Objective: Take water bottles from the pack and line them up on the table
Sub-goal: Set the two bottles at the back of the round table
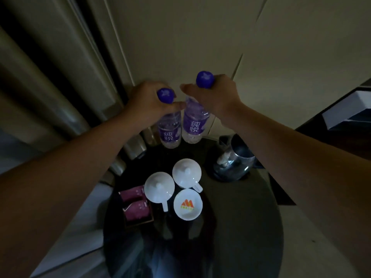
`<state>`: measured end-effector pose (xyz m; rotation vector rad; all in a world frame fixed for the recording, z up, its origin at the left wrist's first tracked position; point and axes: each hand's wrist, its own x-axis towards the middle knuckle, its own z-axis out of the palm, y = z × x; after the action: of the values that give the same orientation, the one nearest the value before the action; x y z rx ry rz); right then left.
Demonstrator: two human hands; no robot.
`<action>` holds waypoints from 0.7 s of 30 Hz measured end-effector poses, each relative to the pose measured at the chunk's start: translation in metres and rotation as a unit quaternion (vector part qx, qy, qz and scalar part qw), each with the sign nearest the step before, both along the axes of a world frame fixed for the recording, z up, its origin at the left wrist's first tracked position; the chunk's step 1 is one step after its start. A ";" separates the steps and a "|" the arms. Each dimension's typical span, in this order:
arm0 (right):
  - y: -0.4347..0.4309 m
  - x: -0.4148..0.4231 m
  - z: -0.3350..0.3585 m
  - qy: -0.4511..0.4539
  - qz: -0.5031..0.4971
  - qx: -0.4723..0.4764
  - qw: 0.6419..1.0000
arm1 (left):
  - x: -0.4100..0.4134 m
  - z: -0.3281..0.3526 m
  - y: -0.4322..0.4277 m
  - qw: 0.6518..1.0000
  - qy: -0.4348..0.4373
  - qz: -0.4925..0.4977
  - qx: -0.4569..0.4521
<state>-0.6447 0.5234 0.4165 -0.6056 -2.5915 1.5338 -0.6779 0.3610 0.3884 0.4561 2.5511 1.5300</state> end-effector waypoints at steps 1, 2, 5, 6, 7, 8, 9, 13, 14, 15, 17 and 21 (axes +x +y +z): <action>0.000 -0.002 -0.007 -0.001 0.009 0.001 1.000 | 0.001 -0.006 -0.001 1.000 -0.005 -0.002 -0.007; 0.003 -0.005 -0.018 -0.005 0.009 0.003 1.000 | 0.000 -0.019 0.001 1.000 -0.019 -0.012 -0.011; 0.011 -0.004 -0.041 -0.010 0.015 0.015 1.000 | 0.003 -0.038 0.008 0.998 -0.052 -0.017 -0.012; 0.015 -0.003 -0.048 -0.013 0.014 0.020 1.000 | 0.003 -0.043 0.012 0.998 -0.060 -0.025 -0.009; 0.018 -0.001 -0.054 -0.016 0.015 0.028 0.999 | 0.004 -0.047 0.017 0.997 -0.062 -0.035 -0.009; 0.021 0.000 -0.059 -0.022 0.018 0.038 0.999 | 0.005 -0.050 0.020 0.997 -0.062 -0.044 -0.011; 0.023 0.001 -0.064 -0.031 0.020 0.047 0.998 | 0.006 -0.053 0.023 0.997 -0.062 -0.052 -0.012; 0.026 0.002 -0.078 -0.045 0.013 0.063 0.997 | 0.007 -0.059 0.033 0.996 -0.054 -0.064 -0.020; 0.027 0.003 -0.081 -0.041 0.009 0.064 0.997 | 0.007 -0.060 0.034 0.997 -0.048 -0.063 -0.023; 0.028 0.003 -0.084 -0.037 0.005 0.063 0.997 | 0.007 -0.060 0.035 0.997 -0.043 -0.062 -0.028; 0.029 0.004 -0.088 -0.043 0.006 0.070 0.997 | 0.006 -0.059 0.036 0.996 -0.036 -0.062 -0.045; 0.032 0.006 -0.090 -0.056 0.025 0.094 0.994 | 0.007 -0.058 0.037 0.994 -0.036 -0.079 -0.071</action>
<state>-0.6389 0.5550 0.3269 -0.6277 -2.8119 1.2833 -0.6714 0.3976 0.3300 0.5578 2.4818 1.2785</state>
